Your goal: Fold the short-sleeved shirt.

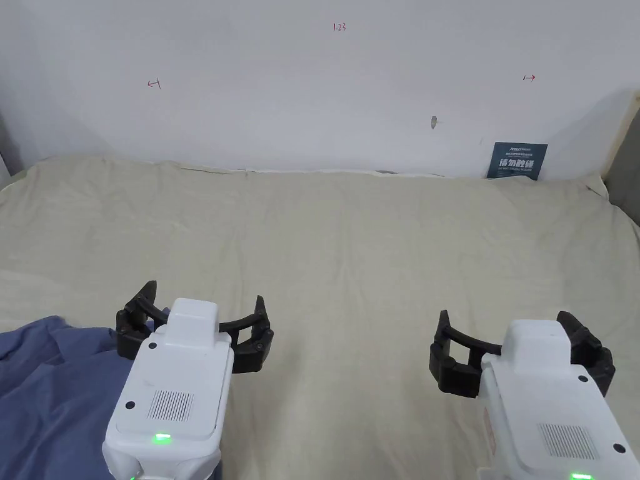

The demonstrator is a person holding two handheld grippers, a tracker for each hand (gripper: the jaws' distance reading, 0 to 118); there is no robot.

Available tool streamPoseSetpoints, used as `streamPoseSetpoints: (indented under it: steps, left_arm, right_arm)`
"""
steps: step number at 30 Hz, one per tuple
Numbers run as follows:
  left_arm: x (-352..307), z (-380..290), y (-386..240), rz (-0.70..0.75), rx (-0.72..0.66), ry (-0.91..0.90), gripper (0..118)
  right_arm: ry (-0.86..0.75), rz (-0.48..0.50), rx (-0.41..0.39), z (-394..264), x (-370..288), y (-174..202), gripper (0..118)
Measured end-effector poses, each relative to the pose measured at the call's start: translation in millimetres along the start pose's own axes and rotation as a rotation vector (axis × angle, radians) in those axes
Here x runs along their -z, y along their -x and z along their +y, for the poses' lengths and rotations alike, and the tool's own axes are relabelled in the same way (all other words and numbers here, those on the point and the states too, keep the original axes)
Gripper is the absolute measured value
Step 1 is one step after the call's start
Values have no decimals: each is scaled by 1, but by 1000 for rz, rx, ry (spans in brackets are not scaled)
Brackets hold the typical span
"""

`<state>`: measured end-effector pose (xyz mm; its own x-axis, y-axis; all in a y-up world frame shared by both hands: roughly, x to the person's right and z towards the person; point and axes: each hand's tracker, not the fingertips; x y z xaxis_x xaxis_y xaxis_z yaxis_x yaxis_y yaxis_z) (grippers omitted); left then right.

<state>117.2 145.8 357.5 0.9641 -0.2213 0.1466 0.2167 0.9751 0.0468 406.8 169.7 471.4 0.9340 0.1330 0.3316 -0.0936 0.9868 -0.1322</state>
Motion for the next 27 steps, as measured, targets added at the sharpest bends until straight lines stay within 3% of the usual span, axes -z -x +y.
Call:
streamPoseSetpoints:
  steps: [13, 14, 15, 17, 18, 21, 27]
  left_arm:
    - [0, -4, 3, -2, -14, 26, 118]
    - [0, -4, 3, -8, -20, 32, 114]
    - [-1, -3, 4, -19, -32, 34, 102]
    - [-2, -4, 5, -66, -71, 43, 24]
    - [0, -4, 4, -66, -67, 60, 2]
    - [1, -3, 5, -106, -77, 79, 0]
    - [-3, -13, 19, -31, -95, 103, 0]
  right_arm:
    - [-4, 3, -1, 2, 0, 1, 118]
    - [-3, 9, 0, 3, 0, 1, 112]
    - [-3, 18, 3, 3, 0, 0, 96]
    - [5, 25, 9, 3, 0, 1, 27]
    - [17, 22, 8, 3, 1, 1, 3]
    - [24, 46, 35, 0, 1, 1, 1]
    - [35, 68, 22, 1, 9, 14, 1]
